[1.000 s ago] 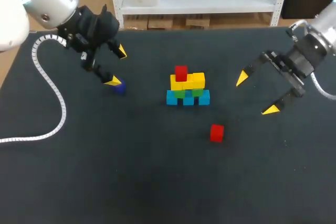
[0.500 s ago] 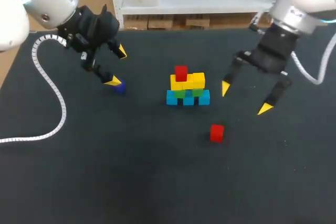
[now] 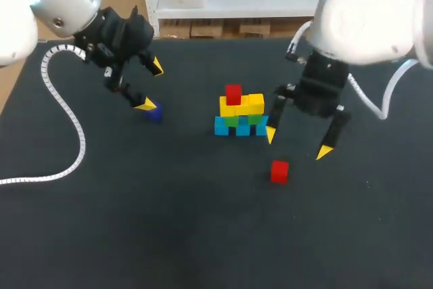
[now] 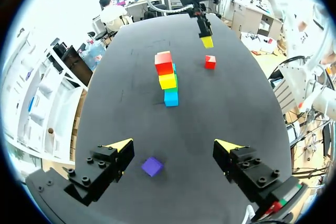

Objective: Place the blue cubes, place green cubes on the blue cubes, place the yellow cubes on the green cubes, then place the red cubes on the yellow cubes, and place purple cube on the red cubes.

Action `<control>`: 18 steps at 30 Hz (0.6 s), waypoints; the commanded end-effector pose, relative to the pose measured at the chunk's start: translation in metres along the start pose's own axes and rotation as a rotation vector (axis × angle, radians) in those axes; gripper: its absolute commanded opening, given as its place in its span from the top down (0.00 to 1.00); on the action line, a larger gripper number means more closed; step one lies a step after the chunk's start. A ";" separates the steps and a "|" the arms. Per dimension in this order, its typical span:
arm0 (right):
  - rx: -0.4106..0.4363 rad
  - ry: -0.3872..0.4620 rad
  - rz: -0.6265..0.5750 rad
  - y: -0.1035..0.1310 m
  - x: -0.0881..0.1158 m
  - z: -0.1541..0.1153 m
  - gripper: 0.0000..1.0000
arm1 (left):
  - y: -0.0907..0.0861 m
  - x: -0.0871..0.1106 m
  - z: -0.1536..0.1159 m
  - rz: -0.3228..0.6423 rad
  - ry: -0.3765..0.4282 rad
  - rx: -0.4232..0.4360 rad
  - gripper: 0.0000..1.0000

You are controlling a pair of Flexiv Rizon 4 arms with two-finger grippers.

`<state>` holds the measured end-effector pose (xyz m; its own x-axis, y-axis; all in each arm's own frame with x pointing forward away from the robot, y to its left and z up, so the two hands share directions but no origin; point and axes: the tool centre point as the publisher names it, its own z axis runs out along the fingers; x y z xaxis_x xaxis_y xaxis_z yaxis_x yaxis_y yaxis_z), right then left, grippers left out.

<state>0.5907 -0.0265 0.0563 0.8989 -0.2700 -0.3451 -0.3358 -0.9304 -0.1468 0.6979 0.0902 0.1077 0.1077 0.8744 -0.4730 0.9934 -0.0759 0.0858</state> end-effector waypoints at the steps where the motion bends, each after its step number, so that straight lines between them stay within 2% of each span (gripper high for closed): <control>1: -0.010 0.016 -0.012 -0.005 0.002 0.019 0.00 | 0.001 0.001 0.000 0.003 -0.002 0.001 0.00; 8: -0.020 0.030 -0.016 -0.007 0.010 0.039 0.00 | 0.001 0.001 0.000 0.003 -0.002 0.001 0.00; 18: -0.059 0.081 -0.026 -0.011 0.018 0.046 0.00 | 0.001 0.001 0.000 0.003 -0.002 0.001 0.00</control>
<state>0.5974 -0.0125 0.0109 0.9272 -0.2608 -0.2687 -0.2967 -0.9495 -0.1024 0.6979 0.0902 0.1077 0.1077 0.8744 -0.4732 0.9934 -0.0760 0.0858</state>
